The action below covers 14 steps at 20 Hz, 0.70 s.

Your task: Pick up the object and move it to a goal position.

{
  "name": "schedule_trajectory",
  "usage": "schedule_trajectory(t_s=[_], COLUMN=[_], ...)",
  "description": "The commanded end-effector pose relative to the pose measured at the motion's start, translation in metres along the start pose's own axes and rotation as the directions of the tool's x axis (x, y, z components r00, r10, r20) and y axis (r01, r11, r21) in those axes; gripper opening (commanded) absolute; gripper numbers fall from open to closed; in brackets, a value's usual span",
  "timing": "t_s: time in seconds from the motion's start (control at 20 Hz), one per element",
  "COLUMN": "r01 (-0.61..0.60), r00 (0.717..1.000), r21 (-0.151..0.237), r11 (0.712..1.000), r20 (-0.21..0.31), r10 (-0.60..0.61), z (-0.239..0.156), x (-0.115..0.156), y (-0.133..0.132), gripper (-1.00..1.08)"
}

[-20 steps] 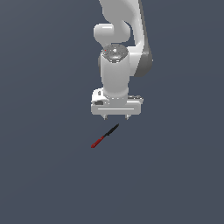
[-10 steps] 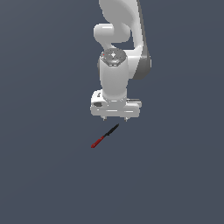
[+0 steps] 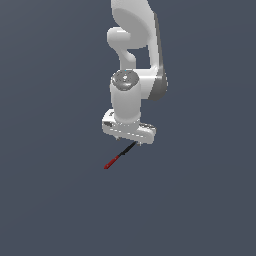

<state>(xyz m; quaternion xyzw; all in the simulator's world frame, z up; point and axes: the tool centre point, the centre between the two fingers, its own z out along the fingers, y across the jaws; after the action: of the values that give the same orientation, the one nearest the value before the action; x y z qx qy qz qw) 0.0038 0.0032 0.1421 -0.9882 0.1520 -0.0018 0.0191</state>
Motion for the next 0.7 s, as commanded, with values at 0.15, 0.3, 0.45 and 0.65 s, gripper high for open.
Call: schedule_trajectory(t_s=[0.15,0.3,0.45,0.65], r01=[-0.168,-0.257,-0.332,-0.408], r00=[0.986,0.966,0.943,0.913], r21=[-0.008,-0.014,-0.02,-0.025], r11=[0.986,0.966,0.943,0.912], r20=[0.0,-0.003,-0.006,-0.012], r10=[0.168,0.257,0.332,0.408], z=[0.028,0.042,0.055,0.068], x=[0.003,0.004,0.005,0.006], y=[0.011,0.018,0.024,0.031], gripper=[1.0,1.0,1.0,1.0])
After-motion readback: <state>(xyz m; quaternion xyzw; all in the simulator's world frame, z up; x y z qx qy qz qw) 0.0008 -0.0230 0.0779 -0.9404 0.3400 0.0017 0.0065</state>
